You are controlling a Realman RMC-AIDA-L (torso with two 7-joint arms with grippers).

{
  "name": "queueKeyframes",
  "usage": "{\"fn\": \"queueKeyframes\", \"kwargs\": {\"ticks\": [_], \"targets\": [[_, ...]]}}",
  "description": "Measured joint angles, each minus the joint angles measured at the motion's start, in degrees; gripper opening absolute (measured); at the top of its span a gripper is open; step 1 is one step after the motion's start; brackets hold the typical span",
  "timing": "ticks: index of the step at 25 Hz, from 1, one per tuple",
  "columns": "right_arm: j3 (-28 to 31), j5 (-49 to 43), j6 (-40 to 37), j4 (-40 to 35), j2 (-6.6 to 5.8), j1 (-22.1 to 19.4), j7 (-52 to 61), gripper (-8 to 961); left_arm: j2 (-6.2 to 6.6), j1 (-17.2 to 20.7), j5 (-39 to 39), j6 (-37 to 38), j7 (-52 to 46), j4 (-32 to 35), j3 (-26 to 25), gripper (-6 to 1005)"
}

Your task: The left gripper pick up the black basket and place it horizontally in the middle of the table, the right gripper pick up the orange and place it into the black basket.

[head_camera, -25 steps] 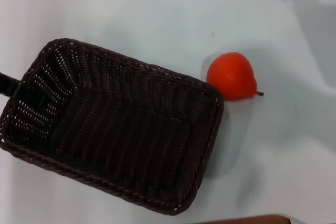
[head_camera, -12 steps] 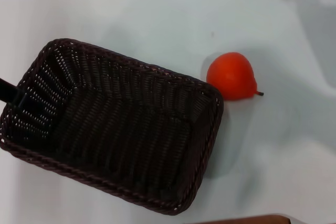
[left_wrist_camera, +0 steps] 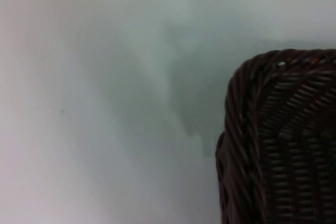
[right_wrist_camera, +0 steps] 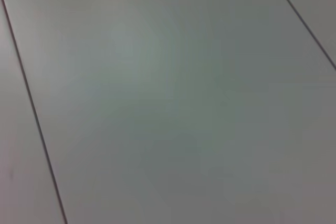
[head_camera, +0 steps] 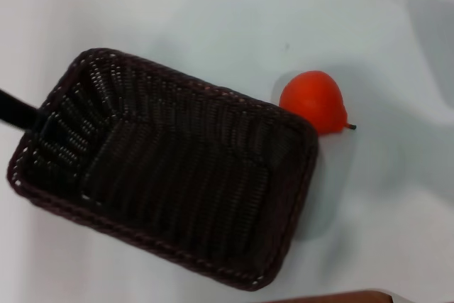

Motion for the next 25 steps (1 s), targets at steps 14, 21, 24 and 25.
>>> {"fn": "queueKeyframes", "kwargs": {"ticks": [14, 21, 24, 25], "targets": [[0.1, -0.1, -13.0, -8.3, -0.43, 4.6, -0.1, 924, 0.41, -4.8, -9.4, 2.8, -17.6, 9.2, -14.4, 191], [-0.3, -0.2, -15.8, -9.6, -0.94, 6.0, -0.4, 924, 2.09, -3.9, -8.3, 4.5, -19.9, 9.2, -16.2, 205], [-0.3, -0.3, -15.9, -9.9, -0.99, 6.0, -0.4, 924, 2.50, -2.3, -8.4, 5.9, -20.8, 9.0, -16.8, 212], [-0.3, -0.3, -15.9, -9.9, -0.99, 6.0, -0.5, 924, 2.49, -1.9, -8.4, 6.2, -21.0, 9.0, -17.0, 214]]}}
